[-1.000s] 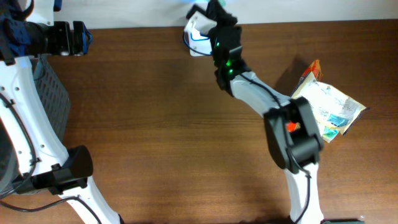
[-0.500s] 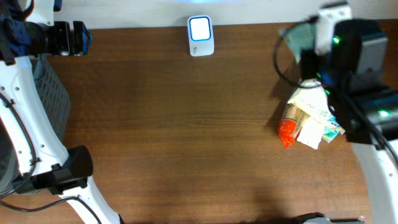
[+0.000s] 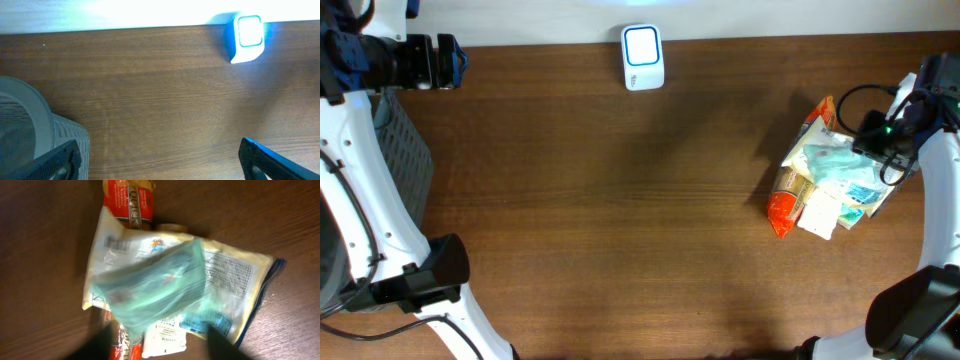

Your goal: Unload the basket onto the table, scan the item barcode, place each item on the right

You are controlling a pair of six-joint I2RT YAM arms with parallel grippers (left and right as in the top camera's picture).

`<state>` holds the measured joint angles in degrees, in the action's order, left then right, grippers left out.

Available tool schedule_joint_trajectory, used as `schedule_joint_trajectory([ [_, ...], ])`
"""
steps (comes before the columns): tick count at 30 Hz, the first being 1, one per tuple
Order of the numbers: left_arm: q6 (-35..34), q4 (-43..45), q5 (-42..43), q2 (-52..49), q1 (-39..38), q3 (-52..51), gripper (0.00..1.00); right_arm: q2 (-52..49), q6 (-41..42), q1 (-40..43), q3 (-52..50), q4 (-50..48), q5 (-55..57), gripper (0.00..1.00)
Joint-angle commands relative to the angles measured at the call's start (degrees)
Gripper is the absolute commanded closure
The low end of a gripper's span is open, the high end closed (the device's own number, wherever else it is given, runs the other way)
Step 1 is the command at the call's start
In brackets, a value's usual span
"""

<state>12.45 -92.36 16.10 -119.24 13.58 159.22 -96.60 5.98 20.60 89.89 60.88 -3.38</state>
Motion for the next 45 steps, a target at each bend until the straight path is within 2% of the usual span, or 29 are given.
schedule_joint_trajectory([
  [1, 0.31, 0.09, 0.46, 0.55, 0.20, 0.15, 0.01, 1.60, 0.11, 0.11, 4.66, 2.05, -2.73, 0.11],
  [3, 0.31, 0.07, 0.46, 0.55, 0.20, 0.15, 0.01, 4.11, 0.00, -0.02, 12.46, 8.72, -6.91, 0.08],
  [6, 0.31, 0.07, 0.46, 0.55, 0.20, 0.15, 0.01, 6.82, -5.75, -1.55, 21.46, 18.99, -13.27, 0.08],
  [7, 0.31, 0.07, 0.46, 0.55, 0.20, 0.15, 0.01, 8.94, -8.55, -4.28, 26.12, 25.29, -13.81, 0.09],
  [9, 0.31, 0.07, 0.46, 0.55, 0.20, 0.15, 0.01, 12.57, -8.52, -8.66, 29.59, 30.53, -14.93, 0.07],
  [10, 0.31, 0.07, 0.46, 0.55, 0.22, 0.15, 0.01, 14.23, -8.52, -10.34, 29.68, 30.93, -15.61, 0.01],
  [13, 0.31, 0.07, 0.46, 0.55, 0.20, 0.15, 0.01, 18.62, -8.55, -14.51, 29.70, 30.93, -15.52, 0.01],
  [21, 0.31, 0.07, 0.46, 0.55, 0.20, 0.15, 0.01, 20.70, -8.57, -14.99, 29.59, 32.94, -15.93, 0.01],
  [24, 0.33, 0.07, 0.46, 0.55, 0.20, 0.15, 0.01, 22.40, -9.90, -16.39, 27.10, 29.46, -11.72, 0.01],
  [26, 0.31, 0.07, 0.46, 0.55, 0.20, 0.15, 0.01, 27.12, -12.72, -20.00, 21.44, 24.33, -6.40, 0.01],
  [28, 0.33, 0.07, 0.46, 0.55, 0.20, 0.15, 0.01, 34.07, -13.09, -20.96, 11.30, 17.07, -2.05, 0.01],
  [32, 0.33, 0.07, 0.46, 0.55, 0.20, 0.15, 0.01, 52.02, -13.31, -20.96, -18.29, -7.37, 1.75, 0.01],
  [35, 0.33, 0.07, 0.46, 0.55, 0.20, 0.15, 0.01, 66.47, -13.68, -20.96, -44.33, -30.97, 1.46, 0.01],
  [37, 0.31, 0.07, 0.44, 0.55, 0.20, 0.15, 0.01, 73.90, -13.68, -20.96, -57.20, -42.45, 0.33, 0.01],
  [40, 0.33, 0.07, 0.46, 0.55, 0.20, 0.15, 0.01, 84.85, -13.68, -20.96, -73.50, -54.29, -1.86, 0.01],
  [45, 0.31, 0.07, 0.46, 0.55, 0.20, 0.15, 0.01, 95.47, -13.68, -20.96, -86.82, -59.47, -2.19, 0.01],
])
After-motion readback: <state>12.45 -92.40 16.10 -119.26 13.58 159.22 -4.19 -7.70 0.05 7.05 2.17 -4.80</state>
